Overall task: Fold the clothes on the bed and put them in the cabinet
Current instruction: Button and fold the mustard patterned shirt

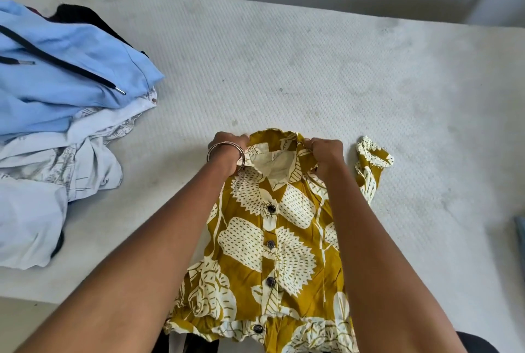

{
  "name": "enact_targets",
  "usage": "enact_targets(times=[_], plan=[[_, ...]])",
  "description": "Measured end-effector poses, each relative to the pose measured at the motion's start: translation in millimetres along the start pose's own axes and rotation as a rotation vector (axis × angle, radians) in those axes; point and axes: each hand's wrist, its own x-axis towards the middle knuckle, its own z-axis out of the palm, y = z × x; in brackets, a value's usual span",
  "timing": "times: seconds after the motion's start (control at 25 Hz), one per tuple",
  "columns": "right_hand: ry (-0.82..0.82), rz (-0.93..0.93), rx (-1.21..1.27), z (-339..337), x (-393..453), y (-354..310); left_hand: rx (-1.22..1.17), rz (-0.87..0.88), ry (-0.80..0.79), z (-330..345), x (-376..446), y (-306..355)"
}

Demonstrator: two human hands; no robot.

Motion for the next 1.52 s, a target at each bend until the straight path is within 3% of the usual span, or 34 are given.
enact_targets(times=[0.24, 0.32, 0.36, 0.48, 0.56, 0.64, 0.72, 0.8, 0.88, 0.96, 1.04, 1.12, 1.28, 1.4, 1.52], plan=[[-0.231, 0.265, 0.328, -27.5, 5.3, 1.6, -0.397, -0.297, -0.247, -18.0, 12.3, 7.7], [-0.291, 0.233, 0.372, -32.7, 5.1, 5.6, -0.508, -0.365, -0.255, -15.7, 20.8, -0.7], [-0.324, 0.127, 0.279, -34.6, 6.5, 6.2, -0.547, -0.383, -0.25, -14.3, 27.0, -7.1], [-0.402, -0.232, -0.307, -35.9, -0.6, 4.3, -0.656, -0.386, -0.264, -13.4, 32.6, -16.6], [-0.32, -0.253, -0.326, -35.4, 3.9, 3.0, -0.703, -0.356, -0.246, -15.3, 28.8, -16.2], [-0.201, -0.122, -0.095, -34.7, 11.3, 5.0, -0.714, -0.292, -0.223, -16.9, 23.0, -17.0], [0.015, -0.109, -0.115, -34.5, 14.7, 10.3, -0.647, -0.185, -0.18, -16.9, 16.7, -19.5], [0.389, -0.286, -0.532, -38.8, 11.5, 20.7, -0.217, 0.059, 0.023, -16.4, 18.1, -31.9], [0.539, -0.485, -0.696, -47.6, 4.9, 33.9, 0.349, 0.442, 0.212, -20.8, 20.7, -45.0], [0.376, -0.571, -0.63, -51.5, 4.1, 49.3, 0.545, 0.699, 0.051, -20.3, 26.2, -53.5], [0.174, -0.64, -0.761, -53.8, 0.4, 66.9, 0.668, 0.761, -0.151, -12.5, 26.4, -53.8], [0.12, -0.63, -0.868, -57.5, -5.4, 76.4, 0.756, 0.722, -0.187, -6.3, 24.3, -50.9], [-0.035, -0.377, -1.012, -64.4, -10.9, 63.2, 0.574, 0.421, -0.37, -3.7, 16.5, -52.1], [-0.112, -0.351, -0.932, -74.1, -21.8, 34.2, 0.352, 0.389, -0.258, -15.9, 6.3, -48.2], [0.101, -0.515, -1.073, -86.5, -43.1, -17.9, 0.044, 0.549, -0.019, -49.2, -13.7, -18.4]])
